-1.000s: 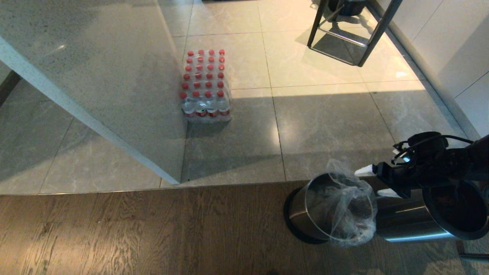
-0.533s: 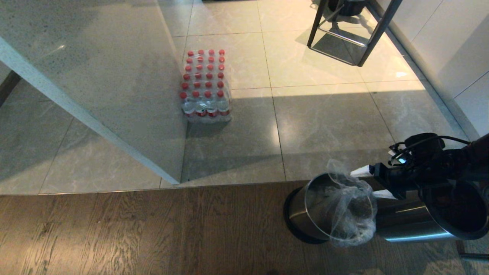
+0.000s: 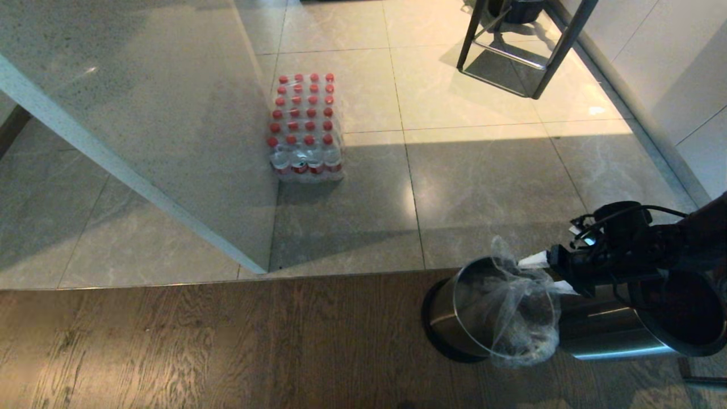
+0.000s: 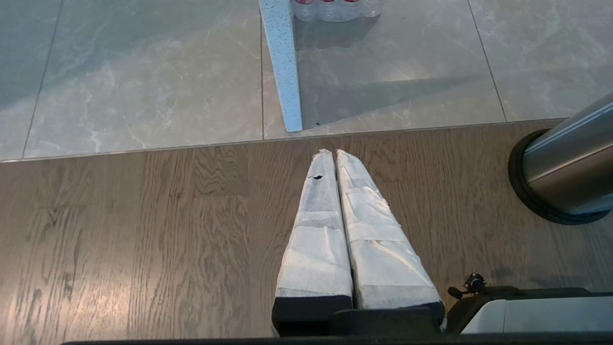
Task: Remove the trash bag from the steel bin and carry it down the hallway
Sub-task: Pick up the trash bag
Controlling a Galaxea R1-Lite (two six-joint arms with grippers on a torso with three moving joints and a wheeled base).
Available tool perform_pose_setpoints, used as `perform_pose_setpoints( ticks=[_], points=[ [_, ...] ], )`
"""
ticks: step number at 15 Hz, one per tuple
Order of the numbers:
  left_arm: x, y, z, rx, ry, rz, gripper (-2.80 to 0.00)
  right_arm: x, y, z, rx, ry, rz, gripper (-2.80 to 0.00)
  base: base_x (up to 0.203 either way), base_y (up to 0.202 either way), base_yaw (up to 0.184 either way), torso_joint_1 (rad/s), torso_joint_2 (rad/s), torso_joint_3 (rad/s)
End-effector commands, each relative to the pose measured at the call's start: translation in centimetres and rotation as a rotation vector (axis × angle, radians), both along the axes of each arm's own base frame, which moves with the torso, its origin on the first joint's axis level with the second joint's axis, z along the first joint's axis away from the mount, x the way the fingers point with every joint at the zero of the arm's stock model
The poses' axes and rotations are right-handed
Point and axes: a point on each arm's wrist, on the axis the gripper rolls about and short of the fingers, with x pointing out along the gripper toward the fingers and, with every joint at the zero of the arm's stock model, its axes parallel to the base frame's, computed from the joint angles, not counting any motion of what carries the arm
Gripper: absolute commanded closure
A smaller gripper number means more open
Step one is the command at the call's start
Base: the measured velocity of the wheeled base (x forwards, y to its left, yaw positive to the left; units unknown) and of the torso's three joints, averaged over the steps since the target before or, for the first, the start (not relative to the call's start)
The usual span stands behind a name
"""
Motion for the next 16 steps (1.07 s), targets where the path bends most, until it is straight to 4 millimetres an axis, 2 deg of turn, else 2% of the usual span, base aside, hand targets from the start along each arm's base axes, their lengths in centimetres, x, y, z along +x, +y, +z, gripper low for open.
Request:
perform_pose_setpoints(
  ticks=[1, 8, 13, 16],
  points=[
    [0.0, 0.0, 0.0, 0.000, 0.000, 0.001, 0.00, 0.0, 0.0, 0.0, 0.002, 0.000, -0.001, 0.00, 0.000, 0.000, 0.000, 0.000, 0.00, 0.000],
    [0.0, 0.0, 0.0, 0.000, 0.000, 0.001, 0.00, -0.6, 0.1, 1.6, -0.005, -0.028, -0.007, 0.00, 0.000, 0.000, 0.000, 0.000, 0.00, 0.000],
    [0.0, 0.0, 0.0, 0.000, 0.000, 0.001, 0.00, -1.9, 0.3, 2.9, -0.008, -0.045, -0.008, 0.00, 0.000, 0.000, 0.000, 0.000, 0.00, 0.000],
    [0.0, 0.0, 0.0, 0.000, 0.000, 0.001, 0.00, -2.9, 0.5, 4.7, -0.010, -0.049, -0.002, 0.00, 0.000, 0.000, 0.000, 0.000, 0.00, 0.000]
  ],
)
